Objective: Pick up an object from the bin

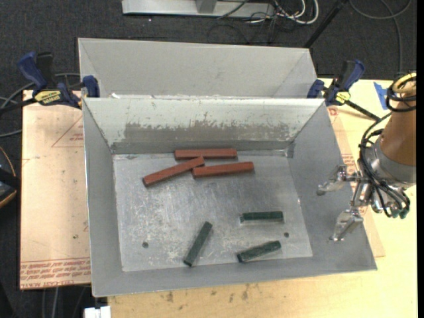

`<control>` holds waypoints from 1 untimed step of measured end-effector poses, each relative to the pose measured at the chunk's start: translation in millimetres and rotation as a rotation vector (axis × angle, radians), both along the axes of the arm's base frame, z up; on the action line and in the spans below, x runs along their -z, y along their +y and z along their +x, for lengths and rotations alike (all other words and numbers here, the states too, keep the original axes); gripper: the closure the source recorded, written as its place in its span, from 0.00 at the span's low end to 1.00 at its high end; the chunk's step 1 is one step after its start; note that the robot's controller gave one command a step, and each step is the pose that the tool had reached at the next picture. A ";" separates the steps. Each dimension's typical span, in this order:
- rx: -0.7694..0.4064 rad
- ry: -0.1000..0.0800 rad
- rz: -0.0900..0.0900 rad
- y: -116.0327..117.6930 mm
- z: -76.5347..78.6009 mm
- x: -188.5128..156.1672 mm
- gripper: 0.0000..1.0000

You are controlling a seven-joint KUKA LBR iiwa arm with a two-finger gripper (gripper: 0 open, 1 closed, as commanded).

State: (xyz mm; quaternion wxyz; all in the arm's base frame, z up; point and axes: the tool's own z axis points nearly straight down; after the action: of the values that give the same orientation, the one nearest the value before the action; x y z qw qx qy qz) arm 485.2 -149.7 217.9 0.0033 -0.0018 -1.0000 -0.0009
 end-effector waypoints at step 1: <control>-0.004 -0.007 -0.002 0.8 1.8 -3.7 0.00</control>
Offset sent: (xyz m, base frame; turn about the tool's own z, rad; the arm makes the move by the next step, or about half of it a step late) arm -0.0062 0.0624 -0.1398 -0.0401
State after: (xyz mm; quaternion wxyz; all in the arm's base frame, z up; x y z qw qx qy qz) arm 487.0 -148.9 221.6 -0.0004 0.0001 -1.0000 -0.0001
